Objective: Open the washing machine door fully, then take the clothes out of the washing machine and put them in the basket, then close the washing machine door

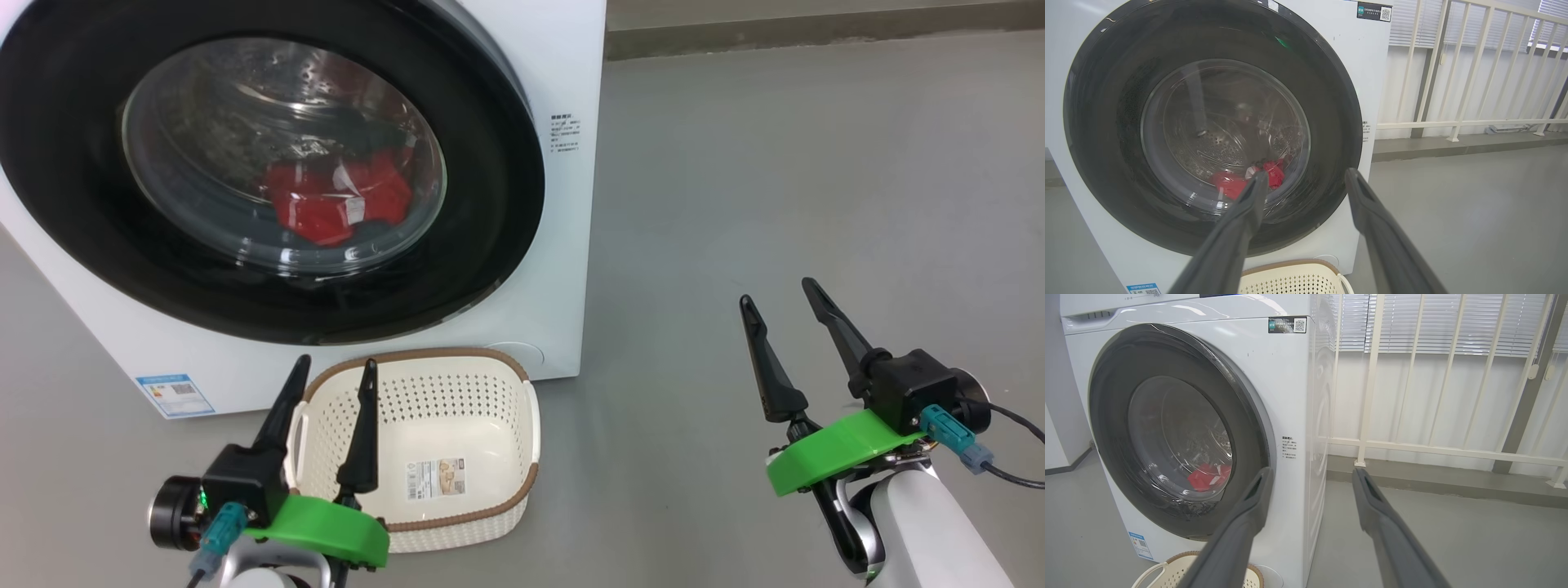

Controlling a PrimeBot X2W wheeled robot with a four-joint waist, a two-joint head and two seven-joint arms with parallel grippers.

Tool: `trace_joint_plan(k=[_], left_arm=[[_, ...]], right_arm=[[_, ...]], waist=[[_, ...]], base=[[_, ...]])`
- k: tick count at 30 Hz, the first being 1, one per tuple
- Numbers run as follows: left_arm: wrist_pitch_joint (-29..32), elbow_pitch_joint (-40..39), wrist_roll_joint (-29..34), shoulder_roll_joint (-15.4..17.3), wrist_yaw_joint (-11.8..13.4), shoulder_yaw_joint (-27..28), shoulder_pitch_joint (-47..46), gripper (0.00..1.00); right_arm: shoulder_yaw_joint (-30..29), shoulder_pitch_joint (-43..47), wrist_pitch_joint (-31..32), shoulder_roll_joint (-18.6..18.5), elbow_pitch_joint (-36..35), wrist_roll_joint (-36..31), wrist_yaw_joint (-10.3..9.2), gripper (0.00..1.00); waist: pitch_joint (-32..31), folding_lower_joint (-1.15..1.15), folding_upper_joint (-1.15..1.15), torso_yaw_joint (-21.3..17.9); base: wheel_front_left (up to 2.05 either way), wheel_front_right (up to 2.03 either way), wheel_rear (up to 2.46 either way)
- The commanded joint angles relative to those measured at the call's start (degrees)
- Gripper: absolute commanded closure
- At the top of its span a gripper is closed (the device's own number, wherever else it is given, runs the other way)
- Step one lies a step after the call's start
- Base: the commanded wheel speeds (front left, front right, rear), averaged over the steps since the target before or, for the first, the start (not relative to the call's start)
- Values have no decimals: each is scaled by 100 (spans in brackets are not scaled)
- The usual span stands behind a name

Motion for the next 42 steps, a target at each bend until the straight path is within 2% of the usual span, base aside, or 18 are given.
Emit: trace_joint_plan(k=[1, 11, 12, 14, 15, 19, 23, 28, 32, 42], left_arm=[[-69, -148, 40, 97, 57, 155, -226, 0], [-69, -205, 48, 97, 59, 113, -231, 0], [-69, -215, 53, 97, 59, 99, -235, 0], [-69, -234, 62, 97, 49, 75, -230, 0], [-69, -246, 63, 97, 45, 61, -229, 0], [-69, -432, 30, 96, 63, 14, -283, 0], [-69, -641, 18, 96, 105, -28, -322, 0], [-69, -801, 6, 96, 200, -133, -380, 0], [-69, -890, -13, 96, 266, -247, -472, 0], [-69, -1241, 19, 96, 373, -449, -664, 0]], right_arm=[[133, -243, -37, -3, -117, -16, -4, 0], [168, -270, -37, -3, -92, 66, -4, 0], [170, -275, -37, -9, -88, 66, -4, 25], [165, -293, -37, -10, -91, 84, -4, 85], [169, -306, -37, -19, -93, 90, -4, 100], [151, -407, -37, -41, -101, 240, -4, 100], [60, -602, -37, -29, -22, 835, -4, 100], [118, -950, -37, -26, 62, 2042, -4, 100], [316, -1252, -3, -176, 110, 2954, -4, 100], [451, -2017, 625, -540, -170, 5358, -4, 100]], waist=[[8, 0, 0, 3], [88, 0, 0, 42], [102, 0, 0, 53], [133, 0, 0, 74], [161, 0, 0, 88], [328, 0, 0, 157], [527, 0, 0, 221], [780, 0, 0, 294], [1003, 0, 0, 370], [1562, 0, 0, 537]], base=[[0, 0, 0], [0, 0, 0], [0, 0, 0], [0, 0, 0], [0, 0, 0], [0, 0, 0], [0, 0, 0], [0, 0, 0], [0, 0, 0], [0, 0, 0]])
